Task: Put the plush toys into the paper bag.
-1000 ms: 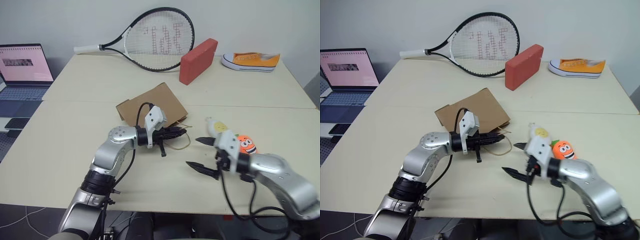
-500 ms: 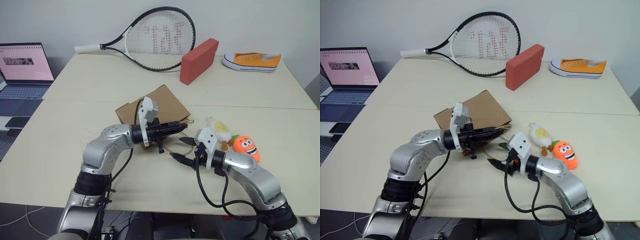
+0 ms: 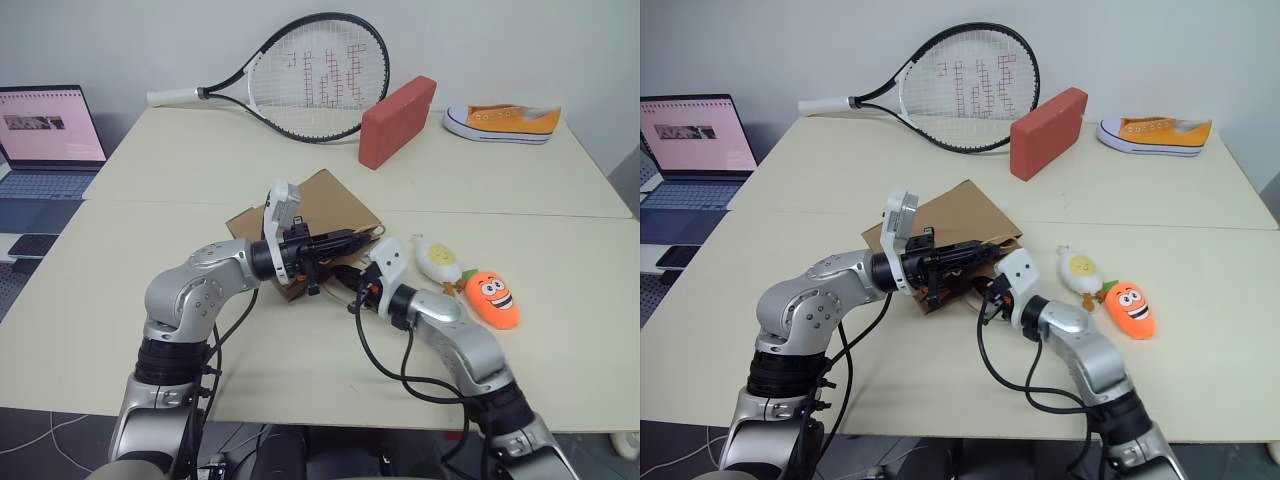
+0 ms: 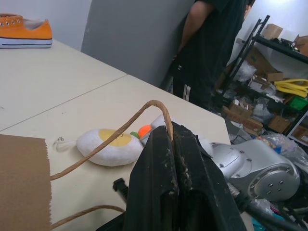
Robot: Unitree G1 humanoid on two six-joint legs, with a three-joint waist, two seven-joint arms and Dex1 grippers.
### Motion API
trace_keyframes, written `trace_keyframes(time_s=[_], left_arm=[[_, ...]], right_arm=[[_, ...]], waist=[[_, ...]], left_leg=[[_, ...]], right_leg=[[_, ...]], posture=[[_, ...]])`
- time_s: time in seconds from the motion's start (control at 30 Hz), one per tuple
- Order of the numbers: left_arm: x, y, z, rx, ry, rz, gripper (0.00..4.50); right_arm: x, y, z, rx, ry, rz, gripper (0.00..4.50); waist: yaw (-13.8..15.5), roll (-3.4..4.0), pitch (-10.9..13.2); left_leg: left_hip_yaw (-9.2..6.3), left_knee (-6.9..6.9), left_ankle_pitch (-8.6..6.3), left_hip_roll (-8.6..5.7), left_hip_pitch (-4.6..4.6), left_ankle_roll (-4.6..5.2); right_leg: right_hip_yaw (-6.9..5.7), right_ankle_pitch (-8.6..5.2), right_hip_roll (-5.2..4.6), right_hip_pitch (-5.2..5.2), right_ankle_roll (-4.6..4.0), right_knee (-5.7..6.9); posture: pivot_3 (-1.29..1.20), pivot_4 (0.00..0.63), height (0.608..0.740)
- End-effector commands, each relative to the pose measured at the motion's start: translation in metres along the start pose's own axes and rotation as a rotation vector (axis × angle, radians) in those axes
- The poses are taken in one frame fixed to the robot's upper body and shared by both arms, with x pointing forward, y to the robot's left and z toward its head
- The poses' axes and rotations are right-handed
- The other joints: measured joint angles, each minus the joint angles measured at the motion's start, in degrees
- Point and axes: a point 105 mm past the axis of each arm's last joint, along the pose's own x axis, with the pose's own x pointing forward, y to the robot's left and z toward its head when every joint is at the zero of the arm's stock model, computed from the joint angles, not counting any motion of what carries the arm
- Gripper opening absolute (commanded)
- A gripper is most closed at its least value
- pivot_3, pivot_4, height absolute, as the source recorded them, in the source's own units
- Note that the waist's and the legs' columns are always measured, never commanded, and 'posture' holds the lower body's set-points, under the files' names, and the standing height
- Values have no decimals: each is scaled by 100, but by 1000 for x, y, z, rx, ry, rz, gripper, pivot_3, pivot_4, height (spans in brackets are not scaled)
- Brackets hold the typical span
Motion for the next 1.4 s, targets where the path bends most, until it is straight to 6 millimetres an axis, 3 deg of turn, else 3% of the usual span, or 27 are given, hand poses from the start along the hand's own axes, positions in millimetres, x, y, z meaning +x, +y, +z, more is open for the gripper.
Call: trace_keyframes(time_s=[0.03, 0.33, 0.6, 0.93, 1.13, 1.4], left_arm=[[0, -8, 18, 34, -52, -22, 0], [-9, -2, 36, 53, -90, 29, 0], [-29, 7, 89, 252, -135, 116, 0], [-37, 8, 148, 508, -208, 173, 0], [-33, 8, 150, 523, -226, 166, 0], [-24, 9, 104, 458, -111, 117, 0]], right_arm=[[12, 0, 2, -23, -32, -32, 41], [28, -13, -23, 59, 25, -168, 41], [25, -15, -32, 78, 61, -205, 41], [26, -9, -37, 72, 93, -187, 41], [26, -9, -37, 71, 97, -193, 41], [27, -11, -23, 69, 51, -197, 41]], waist=[[-2, 0, 0], [-8, -1, 0], [-9, -3, -2], [-9, -10, -7], [-19, -11, -7], [-41, -11, -7]], left_leg=[[-1, -1, 0, 0, 0, 0], [-3, -4, 1, 0, 1, -1], [-7, -4, 2, 0, 11, -2], [-9, -5, 2, 0, 11, -3], [-8, -20, 2, 1, 14, -3], [-7, -24, 2, 2, 15, -3]], right_leg=[[0, 0, 0, 0, -1, 0], [-1, 1, 1, -1, -4, 1], [-1, 0, 4, 7, -7, 2], [-1, 0, 5, 9, -7, 0], [-1, -1, 5, 6, -9, -2], [0, -3, 5, 5, -11, -2]], posture=[[0, 150, 740], [0, 150, 740], [0, 150, 740], [0, 150, 740], [0, 150, 740], [0, 150, 740]])
